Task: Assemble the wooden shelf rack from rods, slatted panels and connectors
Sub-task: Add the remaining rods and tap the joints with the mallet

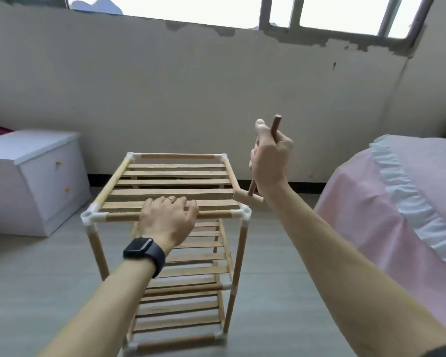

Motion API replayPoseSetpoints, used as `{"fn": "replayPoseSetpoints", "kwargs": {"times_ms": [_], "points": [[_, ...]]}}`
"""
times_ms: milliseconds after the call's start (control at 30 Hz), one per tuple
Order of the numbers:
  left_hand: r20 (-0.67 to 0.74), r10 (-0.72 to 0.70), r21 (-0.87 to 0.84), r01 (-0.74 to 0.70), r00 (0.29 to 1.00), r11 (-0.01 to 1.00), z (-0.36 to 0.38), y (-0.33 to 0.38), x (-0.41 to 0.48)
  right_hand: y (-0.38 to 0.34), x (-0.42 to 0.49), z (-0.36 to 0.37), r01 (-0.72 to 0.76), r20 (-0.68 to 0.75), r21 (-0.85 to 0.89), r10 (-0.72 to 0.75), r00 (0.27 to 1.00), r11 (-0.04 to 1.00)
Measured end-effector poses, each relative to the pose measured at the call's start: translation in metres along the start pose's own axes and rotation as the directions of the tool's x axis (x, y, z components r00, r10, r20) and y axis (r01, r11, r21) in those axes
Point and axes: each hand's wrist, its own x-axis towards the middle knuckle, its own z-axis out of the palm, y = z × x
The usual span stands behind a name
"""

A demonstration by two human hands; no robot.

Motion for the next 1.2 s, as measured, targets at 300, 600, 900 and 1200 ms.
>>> {"fn": "replayPoseSetpoints", "kwargs": {"times_ms": [300, 600, 900, 1200], "points": [[-0.127, -0.019, -0.008, 0.018, 0.992, 1.0, 0.024, -0.002, 0.011, 0.021, 0.018, 0.013, 0.066, 0.012, 0.017, -0.066, 0.998, 0.998], [-0.143, -0.006, -0.017, 0.003, 0.99, 1.0, 0.026, 0.001, 0.01, 0.039, 0.007, 0.018, 0.14, 0.118, -0.025, -0.136, 0.984, 0.99], [-0.184, -0.015, -0.014, 0.013, 0.983, 1.0, 0.029, 0.0, 0.009, 0.026, -0.01, -0.04, 0.196, 0.091, -0.477, -0.174, 0.981, 0.857], [-0.21, 0.007, 0.001, -0.007, 0.978, 1.0, 0.028, -0.002, 0.01, 0.027, -0.09, -0.12, -0.273, 0.575, -0.276, 0.386, 0.721, 0.922]]}}
